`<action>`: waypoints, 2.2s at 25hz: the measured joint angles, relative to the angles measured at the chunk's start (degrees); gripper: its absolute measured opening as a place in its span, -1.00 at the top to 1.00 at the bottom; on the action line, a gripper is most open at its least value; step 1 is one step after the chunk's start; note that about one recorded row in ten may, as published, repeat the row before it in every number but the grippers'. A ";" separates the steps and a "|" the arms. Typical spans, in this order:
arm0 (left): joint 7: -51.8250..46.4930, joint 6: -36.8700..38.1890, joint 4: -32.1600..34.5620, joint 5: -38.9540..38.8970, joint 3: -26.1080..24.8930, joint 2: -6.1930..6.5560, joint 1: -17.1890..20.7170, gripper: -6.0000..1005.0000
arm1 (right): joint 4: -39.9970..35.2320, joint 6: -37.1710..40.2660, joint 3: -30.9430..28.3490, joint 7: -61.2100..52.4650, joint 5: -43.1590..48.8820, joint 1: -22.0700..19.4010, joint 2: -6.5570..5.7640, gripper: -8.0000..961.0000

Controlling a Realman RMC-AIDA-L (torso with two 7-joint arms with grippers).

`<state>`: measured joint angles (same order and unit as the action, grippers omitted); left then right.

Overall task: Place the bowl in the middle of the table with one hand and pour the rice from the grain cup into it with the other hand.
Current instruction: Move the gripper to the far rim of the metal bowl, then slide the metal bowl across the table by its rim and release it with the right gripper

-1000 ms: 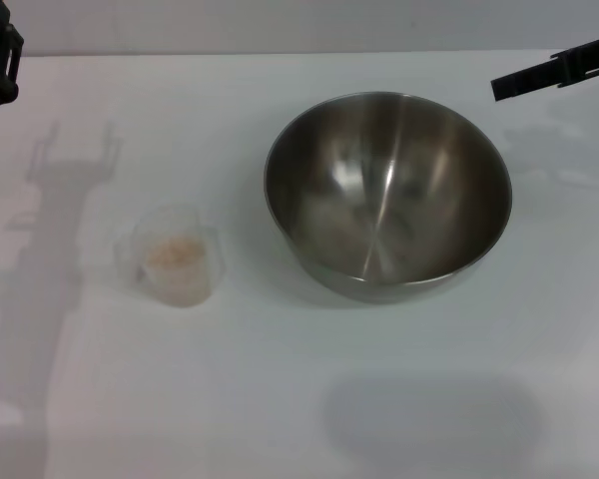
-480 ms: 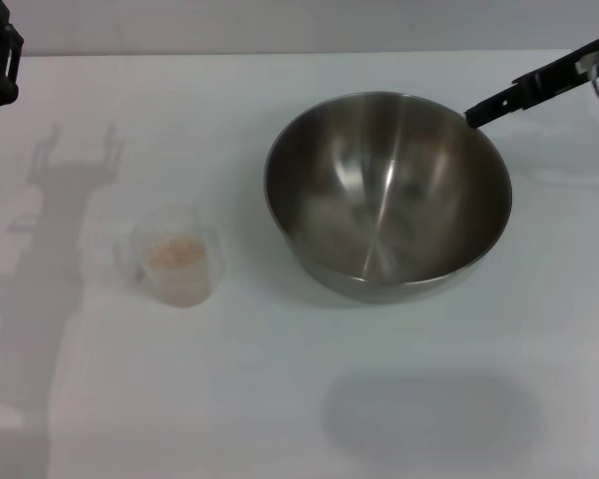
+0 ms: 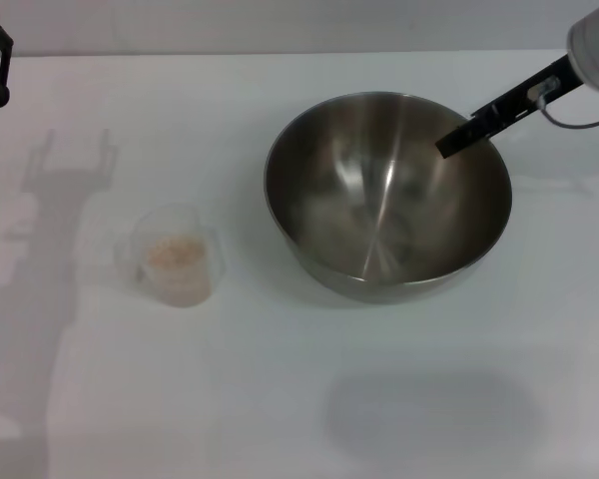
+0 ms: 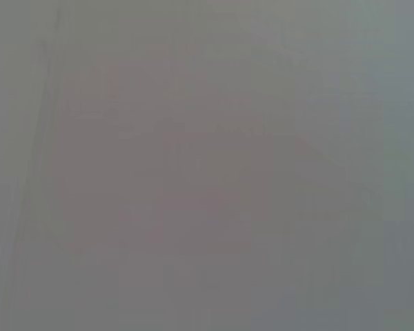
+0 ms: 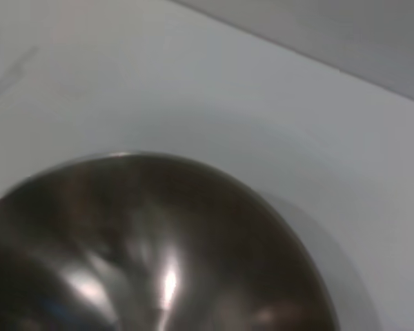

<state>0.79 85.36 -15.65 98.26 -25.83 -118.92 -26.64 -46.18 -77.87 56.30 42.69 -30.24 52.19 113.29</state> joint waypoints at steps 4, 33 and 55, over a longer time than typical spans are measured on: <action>0.00 0.35 0.01 0.01 0.05 0.00 0.32 -0.37 | 0.48 1.47 0.75 -0.09 1.23 -0.02 0.78 -0.22; -0.09 3.15 -0.94 0.00 1.13 0.00 1.85 -0.37 | -3.65 4.30 -0.40 -0.25 3.32 -2.79 2.30 0.94; -0.09 3.59 -1.40 0.00 1.30 0.01 1.60 -0.37 | -8.04 2.50 1.08 4.88 -4.41 -3.42 4.86 0.94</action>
<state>0.70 88.95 -17.05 98.26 -24.54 -118.91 -25.03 -54.22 -75.37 57.37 47.58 -34.66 48.78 118.16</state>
